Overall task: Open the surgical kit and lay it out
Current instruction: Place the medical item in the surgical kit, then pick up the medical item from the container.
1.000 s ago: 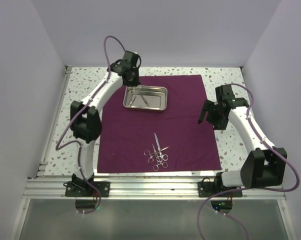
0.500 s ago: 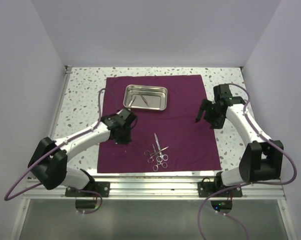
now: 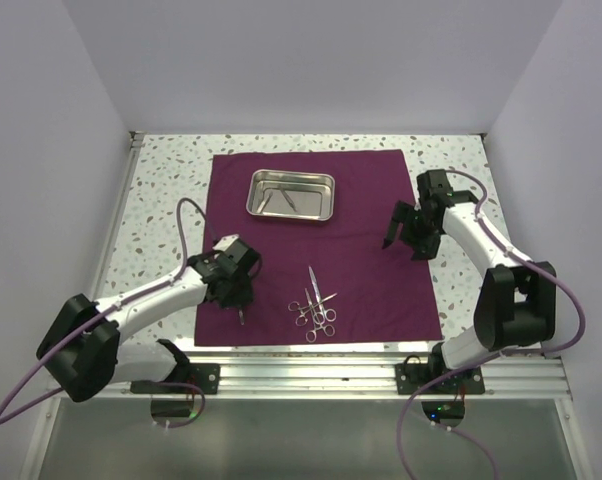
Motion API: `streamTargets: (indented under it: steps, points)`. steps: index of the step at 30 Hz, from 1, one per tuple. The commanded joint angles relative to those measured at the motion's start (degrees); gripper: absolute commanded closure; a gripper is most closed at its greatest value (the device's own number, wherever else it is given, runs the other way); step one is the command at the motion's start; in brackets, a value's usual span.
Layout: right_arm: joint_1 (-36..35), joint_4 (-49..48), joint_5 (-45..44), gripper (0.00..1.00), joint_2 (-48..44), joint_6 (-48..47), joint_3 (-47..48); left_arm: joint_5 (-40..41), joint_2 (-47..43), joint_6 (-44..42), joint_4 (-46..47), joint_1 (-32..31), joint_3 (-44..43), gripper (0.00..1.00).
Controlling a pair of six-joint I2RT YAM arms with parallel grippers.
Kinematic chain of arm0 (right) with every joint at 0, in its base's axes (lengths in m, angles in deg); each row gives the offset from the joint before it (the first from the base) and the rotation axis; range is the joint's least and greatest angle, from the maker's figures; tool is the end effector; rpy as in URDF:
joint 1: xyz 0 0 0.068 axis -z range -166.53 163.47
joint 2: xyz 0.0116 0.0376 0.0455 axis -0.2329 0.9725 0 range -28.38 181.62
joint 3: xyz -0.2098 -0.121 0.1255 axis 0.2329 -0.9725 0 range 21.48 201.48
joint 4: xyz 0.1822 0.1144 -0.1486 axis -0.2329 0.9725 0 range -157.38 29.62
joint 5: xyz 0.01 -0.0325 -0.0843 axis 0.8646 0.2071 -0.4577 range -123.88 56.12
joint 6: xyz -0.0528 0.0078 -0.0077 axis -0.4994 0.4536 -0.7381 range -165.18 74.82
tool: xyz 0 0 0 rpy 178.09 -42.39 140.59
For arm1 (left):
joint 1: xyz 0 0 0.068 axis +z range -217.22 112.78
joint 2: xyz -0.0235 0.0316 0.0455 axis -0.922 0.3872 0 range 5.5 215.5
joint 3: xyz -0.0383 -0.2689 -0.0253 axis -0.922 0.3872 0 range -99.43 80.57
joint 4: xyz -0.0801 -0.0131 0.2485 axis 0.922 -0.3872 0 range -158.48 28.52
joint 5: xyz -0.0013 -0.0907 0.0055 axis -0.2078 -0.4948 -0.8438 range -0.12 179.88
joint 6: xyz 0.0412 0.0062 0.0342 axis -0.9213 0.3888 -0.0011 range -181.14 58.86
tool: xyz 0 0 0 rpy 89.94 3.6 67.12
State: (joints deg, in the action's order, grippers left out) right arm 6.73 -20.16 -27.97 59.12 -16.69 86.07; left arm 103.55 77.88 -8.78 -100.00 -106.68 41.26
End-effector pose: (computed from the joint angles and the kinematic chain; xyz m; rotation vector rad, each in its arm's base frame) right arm 0.2923 0.0382 0.2343 0.5085 2.7819 0.2889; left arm 0.1693 -0.1286 0.1788 -0.3617 2.7241 -0.0907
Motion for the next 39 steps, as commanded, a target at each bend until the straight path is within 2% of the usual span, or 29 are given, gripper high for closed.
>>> streamTargets:
  steps: [1,3,5,9,12,17,20,21,27,33,39]
  points:
    - [-0.11,-0.82,1.47,0.19,0.04,0.16,2.46,0.74,-2.41,1.17,0.74,-0.26,-1.99,0.53]
    - [-0.2,-0.64,1.03,0.19,-0.14,-0.19,2.37,1.27,-2.25,-0.58,-1.11,-0.26,-6.01,0.45]
    - [-0.11,-0.64,0.59,0.19,-0.49,-0.45,2.11,3.72,-1.37,-3.38,-4.88,-0.26,-10.15,0.43]
    - [-0.11,-0.38,-0.02,0.19,-1.11,-0.54,2.11,8.74,3.89,-11.91,-7.62,0.7,-25.68,0.37]
    - [-0.11,0.23,-0.55,0.19,-1.72,-0.63,2.64,8.04,11.36,-18.94,-5.17,4.46,-34.04,0.37]
    - [-0.11,2.26,-1.87,0.19,-3.56,-1.15,4.66,1.9,27.18,-22.65,-0.85,12.29,-45.75,0.43]
    - [-0.11,4.1,-3.54,0.19,-5.58,-1.51,5.19,-0.13,38.07,-23.44,-0.5,13.44,-55.67,0.45]
    - [-0.03,4.8,-3.71,0.19,-6.11,-1.77,5.19,-0.48,43.67,-23.53,-0.94,13.53,-61.62,0.45]
    - [0.68,7.09,-5.82,0.18,-10.94,-2.03,3.7,-3.74,60.57,-22.13,-3.75,13.97,-81.59,0.47]
    - [1.12,8.24,-8.81,0.18,-13.85,-2.39,1.67,-5.32,64.9,-20.1,-2.17,14.24,-85.32,0.5]
    - [1.38,8.06,-9.08,0.18,-12.72,-3.27,1.06,-5.5,66.23,-19.84,-1.65,14.15,-80.5,0.52]
